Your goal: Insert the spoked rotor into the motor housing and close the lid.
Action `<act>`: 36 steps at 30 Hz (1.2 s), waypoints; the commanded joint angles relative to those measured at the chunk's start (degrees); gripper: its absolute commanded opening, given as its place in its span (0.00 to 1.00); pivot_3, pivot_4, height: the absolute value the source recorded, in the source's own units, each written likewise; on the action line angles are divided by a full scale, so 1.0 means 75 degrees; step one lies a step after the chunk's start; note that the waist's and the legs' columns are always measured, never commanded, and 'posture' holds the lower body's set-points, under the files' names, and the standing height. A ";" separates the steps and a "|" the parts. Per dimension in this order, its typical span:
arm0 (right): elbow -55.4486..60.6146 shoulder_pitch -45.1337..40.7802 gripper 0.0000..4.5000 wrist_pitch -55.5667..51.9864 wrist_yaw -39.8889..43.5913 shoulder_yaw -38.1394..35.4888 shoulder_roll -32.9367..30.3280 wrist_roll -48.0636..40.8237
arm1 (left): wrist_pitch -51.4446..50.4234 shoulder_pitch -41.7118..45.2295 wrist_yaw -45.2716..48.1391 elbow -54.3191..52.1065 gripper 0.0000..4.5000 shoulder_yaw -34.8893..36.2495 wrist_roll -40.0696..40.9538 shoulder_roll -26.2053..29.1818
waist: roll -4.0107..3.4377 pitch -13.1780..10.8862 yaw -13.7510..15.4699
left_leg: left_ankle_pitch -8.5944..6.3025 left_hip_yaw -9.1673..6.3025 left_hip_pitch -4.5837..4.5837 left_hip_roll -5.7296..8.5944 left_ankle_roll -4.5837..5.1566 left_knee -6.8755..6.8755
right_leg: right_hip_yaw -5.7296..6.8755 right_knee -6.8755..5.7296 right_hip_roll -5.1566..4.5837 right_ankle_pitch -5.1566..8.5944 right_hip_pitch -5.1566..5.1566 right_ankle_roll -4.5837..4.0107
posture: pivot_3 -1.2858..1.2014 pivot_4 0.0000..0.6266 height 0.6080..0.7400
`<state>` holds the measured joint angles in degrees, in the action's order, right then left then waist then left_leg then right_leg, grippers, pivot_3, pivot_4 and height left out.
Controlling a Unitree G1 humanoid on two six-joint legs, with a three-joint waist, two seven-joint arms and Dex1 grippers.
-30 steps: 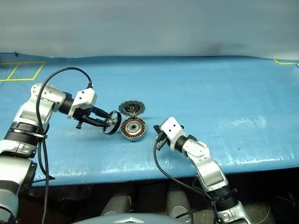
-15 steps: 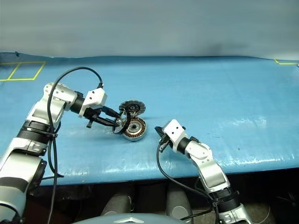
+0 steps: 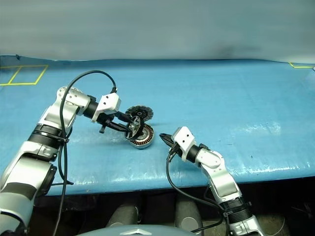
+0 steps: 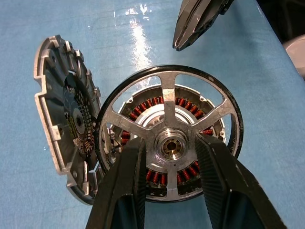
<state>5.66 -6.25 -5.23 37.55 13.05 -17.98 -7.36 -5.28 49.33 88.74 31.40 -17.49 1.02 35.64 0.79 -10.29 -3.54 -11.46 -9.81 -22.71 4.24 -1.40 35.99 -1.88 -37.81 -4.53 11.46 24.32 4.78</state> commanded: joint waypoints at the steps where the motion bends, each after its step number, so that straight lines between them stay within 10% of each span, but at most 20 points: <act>1: 0.0162 0.0028 0.00 0.0234 0.0017 -0.0030 0.0050 -0.0059 | 0.0172 0.0243 -0.0030 0.0054 0.28 0.0005 -0.0020 -0.0129 | 0.0000 0.0000 0.0010 | 0.0000 0.0000 0.0000 0.0001 0.0000 0.0000 | -0.0001 0.0000 0.0000 0.0000 0.0000 0.0000 | 0.52 0.24 1.00; 29: 0.0060 0.0007 0.00 0.0339 -0.0232 -0.0038 0.0173 0.0153 | 0.0113 0.0267 0.0111 0.0315 0.28 -0.0302 -0.0336 -0.0261 | 0.0000 0.0000 0.0006 | 0.0000 0.0007 0.0004 0.0002 0.0000 0.0000 | -0.0014 0.0001 0.0002 -0.0001 -0.0001 0.0002 | 0.52 0.24 1.00; 36: 0.0030 0.0000 0.00 0.0340 -0.0262 -0.0038 0.0181 0.0186 | 0.0275 0.0341 -0.0115 0.0360 0.70 -0.0178 -0.0343 -0.0316 | 0.0000 0.0000 0.0008 | 0.0000 0.0007 0.0004 0.0001 0.0001 -0.0001 | -0.0016 0.0001 0.0004 -0.0001 -0.0001 0.0003 | 0.52 0.24 1.00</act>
<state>4.95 -5.82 -3.94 35.81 13.11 -16.96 -5.68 -3.87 50.49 88.43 33.87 -19.89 -1.81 33.46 0.79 -10.29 -3.48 -11.47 -9.76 -22.68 4.25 -1.40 35.99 -2.00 -37.79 -4.50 11.45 24.31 4.80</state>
